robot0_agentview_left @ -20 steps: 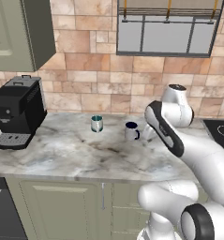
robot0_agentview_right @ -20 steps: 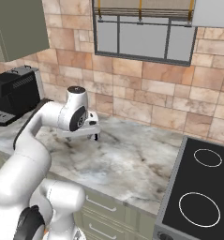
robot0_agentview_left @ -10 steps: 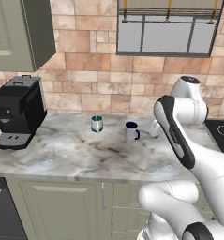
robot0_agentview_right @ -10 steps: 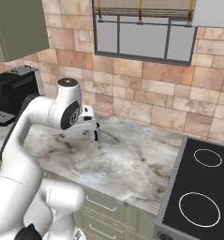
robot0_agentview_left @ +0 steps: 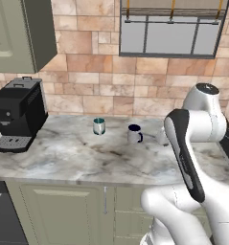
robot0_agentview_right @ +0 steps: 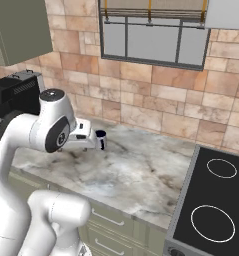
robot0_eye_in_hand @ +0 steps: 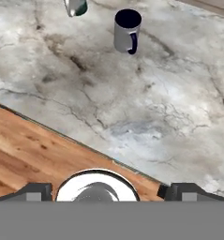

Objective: Clear the mugs and bowl far away from the sink.

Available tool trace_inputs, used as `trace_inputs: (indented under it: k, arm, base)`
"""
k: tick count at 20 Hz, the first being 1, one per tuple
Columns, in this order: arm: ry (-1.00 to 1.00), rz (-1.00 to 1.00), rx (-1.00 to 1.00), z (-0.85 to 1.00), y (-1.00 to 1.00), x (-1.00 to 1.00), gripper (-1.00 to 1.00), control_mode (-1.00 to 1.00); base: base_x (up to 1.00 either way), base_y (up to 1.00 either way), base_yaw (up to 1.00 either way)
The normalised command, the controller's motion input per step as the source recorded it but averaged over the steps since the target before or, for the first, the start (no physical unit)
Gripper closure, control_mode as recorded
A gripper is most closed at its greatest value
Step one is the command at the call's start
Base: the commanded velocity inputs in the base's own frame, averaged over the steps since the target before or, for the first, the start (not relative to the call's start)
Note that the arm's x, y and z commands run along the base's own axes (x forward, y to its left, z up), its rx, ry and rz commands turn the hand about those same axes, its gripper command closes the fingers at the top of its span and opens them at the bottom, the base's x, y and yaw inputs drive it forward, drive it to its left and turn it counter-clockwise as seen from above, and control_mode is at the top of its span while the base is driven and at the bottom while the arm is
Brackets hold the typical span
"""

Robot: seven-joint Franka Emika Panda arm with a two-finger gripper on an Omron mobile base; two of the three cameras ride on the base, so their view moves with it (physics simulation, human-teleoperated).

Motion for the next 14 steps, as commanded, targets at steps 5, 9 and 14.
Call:
trace_inputs:
  k: [5, 9, 14]
  arm:
    - [-0.02, -0.23, 0.0, 0.22, 0.04, -0.14, -1.0, -1.0]
    - [-0.06, 0.01, 0.0, 0.26, 0.0, -0.08, -1.0, -1.0]
    - [0.0, 0.07, 0.0, 0.54, 0.0, -0.16, -1.0, -1.0]
  base:
    - [0.0, 0.0, 0.0]
    - [0.0, 0.0, 0.0]
    - [0.0, 0.0, 0.0]
